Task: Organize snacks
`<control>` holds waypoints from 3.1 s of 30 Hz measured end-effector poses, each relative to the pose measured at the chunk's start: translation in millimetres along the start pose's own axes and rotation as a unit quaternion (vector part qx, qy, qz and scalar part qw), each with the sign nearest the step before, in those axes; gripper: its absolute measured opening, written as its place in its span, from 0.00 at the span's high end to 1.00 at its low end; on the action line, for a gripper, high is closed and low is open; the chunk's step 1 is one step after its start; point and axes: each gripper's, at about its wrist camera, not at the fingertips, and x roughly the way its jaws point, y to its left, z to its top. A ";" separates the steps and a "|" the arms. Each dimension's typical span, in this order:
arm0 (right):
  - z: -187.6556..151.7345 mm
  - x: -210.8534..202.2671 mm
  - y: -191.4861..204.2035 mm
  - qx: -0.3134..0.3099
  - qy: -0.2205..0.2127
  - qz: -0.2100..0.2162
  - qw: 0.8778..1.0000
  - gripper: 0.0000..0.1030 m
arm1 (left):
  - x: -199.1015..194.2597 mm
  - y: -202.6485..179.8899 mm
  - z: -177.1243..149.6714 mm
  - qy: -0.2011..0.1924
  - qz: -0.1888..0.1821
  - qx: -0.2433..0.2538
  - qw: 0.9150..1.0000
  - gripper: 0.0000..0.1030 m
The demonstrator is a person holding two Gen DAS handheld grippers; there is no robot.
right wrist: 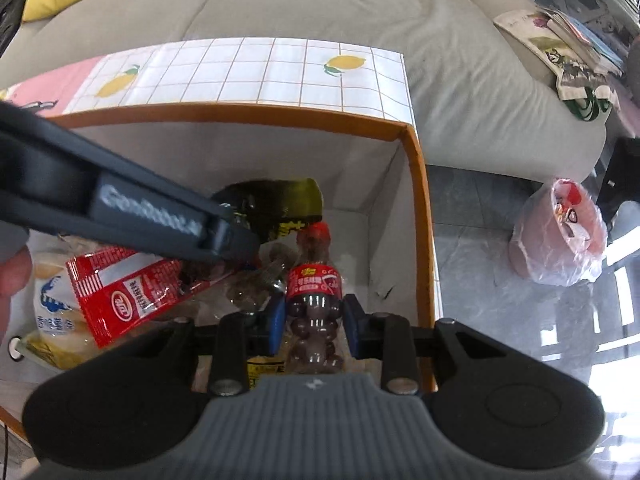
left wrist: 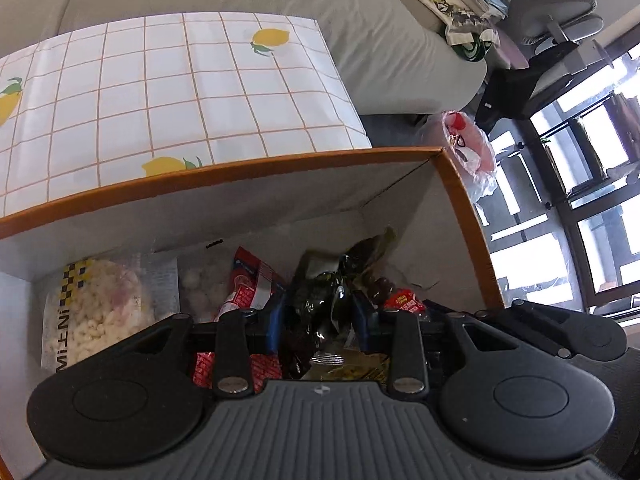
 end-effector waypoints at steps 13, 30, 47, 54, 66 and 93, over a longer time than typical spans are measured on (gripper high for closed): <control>1.2 -9.5 4.8 -0.008 0.003 -0.018 1.000 0.56 | -36.2 -1.4 -11.7 -0.011 0.029 0.036 0.999 0.51; -20.2 -132.4 48.1 0.073 -0.102 0.030 0.992 0.25 | -222.2 -15.7 -92.8 -0.172 0.090 0.170 0.966 0.48; -129.1 -239.7 148.2 0.135 -0.283 -0.027 0.949 0.11 | -304.4 2.0 -220.8 -0.327 0.169 0.207 0.906 0.47; -163.3 -239.1 190.7 0.142 -0.316 -0.084 0.934 0.08 | -284.5 19.7 -245.9 -0.324 0.170 0.184 0.912 0.38; -179.6 -183.4 190.4 0.163 -0.254 -0.097 0.948 0.08 | -231.6 42.9 -256.2 -0.269 0.184 0.172 0.930 0.34; -171.2 -158.5 190.8 0.163 -0.219 -0.082 0.958 0.08 | -227.0 60.1 -255.3 -0.243 0.190 0.143 0.940 0.34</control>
